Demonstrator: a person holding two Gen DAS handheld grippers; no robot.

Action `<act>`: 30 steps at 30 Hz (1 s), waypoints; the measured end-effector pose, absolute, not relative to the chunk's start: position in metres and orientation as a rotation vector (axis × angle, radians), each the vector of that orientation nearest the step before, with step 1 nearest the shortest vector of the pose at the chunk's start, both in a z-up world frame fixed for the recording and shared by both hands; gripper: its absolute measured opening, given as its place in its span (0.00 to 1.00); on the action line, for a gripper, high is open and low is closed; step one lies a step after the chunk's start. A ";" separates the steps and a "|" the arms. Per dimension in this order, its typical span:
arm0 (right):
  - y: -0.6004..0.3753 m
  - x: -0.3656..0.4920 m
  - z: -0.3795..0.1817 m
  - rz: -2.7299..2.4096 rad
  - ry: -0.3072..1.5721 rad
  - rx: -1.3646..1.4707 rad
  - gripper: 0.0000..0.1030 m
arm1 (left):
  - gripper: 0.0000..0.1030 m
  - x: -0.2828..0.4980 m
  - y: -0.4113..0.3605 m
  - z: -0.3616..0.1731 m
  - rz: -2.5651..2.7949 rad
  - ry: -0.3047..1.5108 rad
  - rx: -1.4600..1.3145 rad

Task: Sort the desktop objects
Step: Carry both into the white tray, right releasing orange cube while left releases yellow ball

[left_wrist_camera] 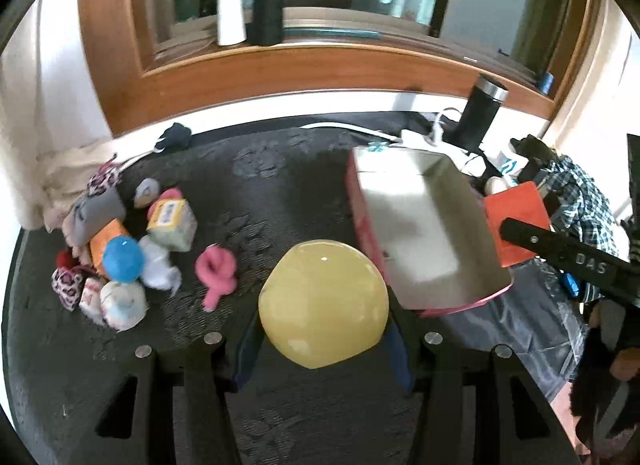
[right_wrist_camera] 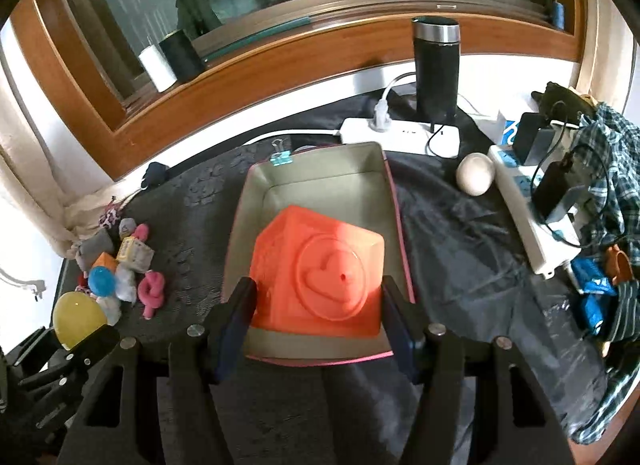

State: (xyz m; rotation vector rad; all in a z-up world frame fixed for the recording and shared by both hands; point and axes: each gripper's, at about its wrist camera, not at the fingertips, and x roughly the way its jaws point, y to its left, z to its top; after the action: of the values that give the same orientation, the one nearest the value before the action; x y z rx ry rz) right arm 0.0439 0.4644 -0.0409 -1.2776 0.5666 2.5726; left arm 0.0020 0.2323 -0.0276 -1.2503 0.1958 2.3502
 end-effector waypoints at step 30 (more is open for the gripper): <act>0.539 0.061 -0.047 2.449 0.669 -1.199 0.70 | 0.53 -0.019 0.363 -0.014 2.250 0.298 -1.118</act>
State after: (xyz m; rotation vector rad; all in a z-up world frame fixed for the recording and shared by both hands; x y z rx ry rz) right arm 0.0609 0.5387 -0.0467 -1.1994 0.6685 2.4488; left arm -0.0192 0.3635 -0.0142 -1.1176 0.2982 2.2501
